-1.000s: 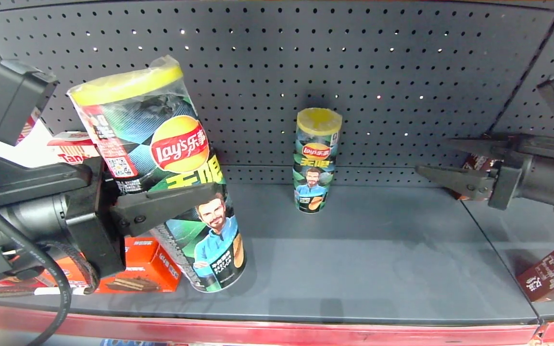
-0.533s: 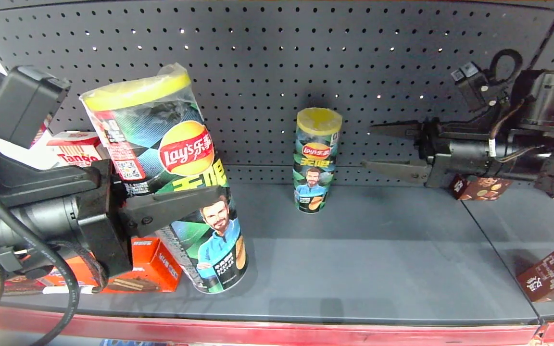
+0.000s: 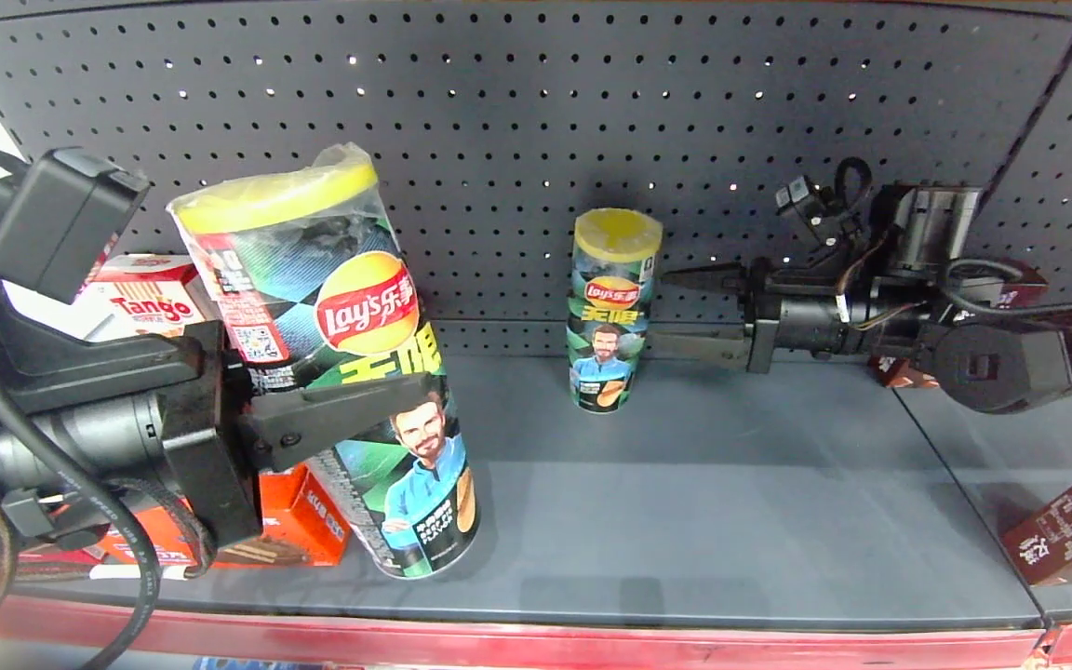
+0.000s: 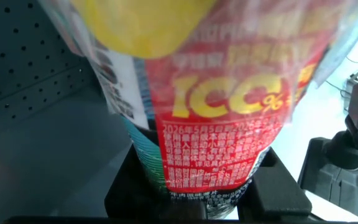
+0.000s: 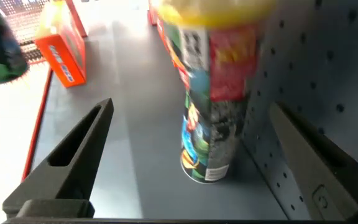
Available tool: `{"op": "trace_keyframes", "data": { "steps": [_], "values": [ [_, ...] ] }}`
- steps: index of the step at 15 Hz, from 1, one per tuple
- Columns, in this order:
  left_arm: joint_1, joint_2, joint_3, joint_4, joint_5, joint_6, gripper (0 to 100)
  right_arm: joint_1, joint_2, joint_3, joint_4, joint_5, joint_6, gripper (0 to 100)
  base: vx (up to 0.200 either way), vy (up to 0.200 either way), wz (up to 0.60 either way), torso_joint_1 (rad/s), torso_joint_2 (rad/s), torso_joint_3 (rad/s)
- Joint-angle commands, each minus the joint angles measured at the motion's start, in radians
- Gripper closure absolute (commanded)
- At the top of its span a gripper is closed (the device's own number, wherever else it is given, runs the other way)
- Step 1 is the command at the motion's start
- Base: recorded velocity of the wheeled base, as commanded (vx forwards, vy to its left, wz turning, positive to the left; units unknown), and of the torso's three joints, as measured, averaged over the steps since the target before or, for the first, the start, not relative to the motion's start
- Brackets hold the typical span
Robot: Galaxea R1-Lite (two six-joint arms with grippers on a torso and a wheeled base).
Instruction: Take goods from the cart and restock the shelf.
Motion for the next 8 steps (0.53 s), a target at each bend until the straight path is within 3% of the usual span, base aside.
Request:
{"op": "trace_keyframes", "data": {
  "steps": [1,8],
  "values": [
    [0.000,-0.001,0.004,-0.001,0.000,0.000,100,0.003,0.052,-0.023,-0.006,0.000,-0.001,0,0.000,0.000,0.00,0.000,0.00,0.000],
    [0.002,-0.006,0.041,-0.009,0.000,0.000,100,0.035,0.153,-0.062,-0.043,-0.003,0.001,0,0.000,0.000,0.00,0.000,0.00,0.000]
  ]
}}
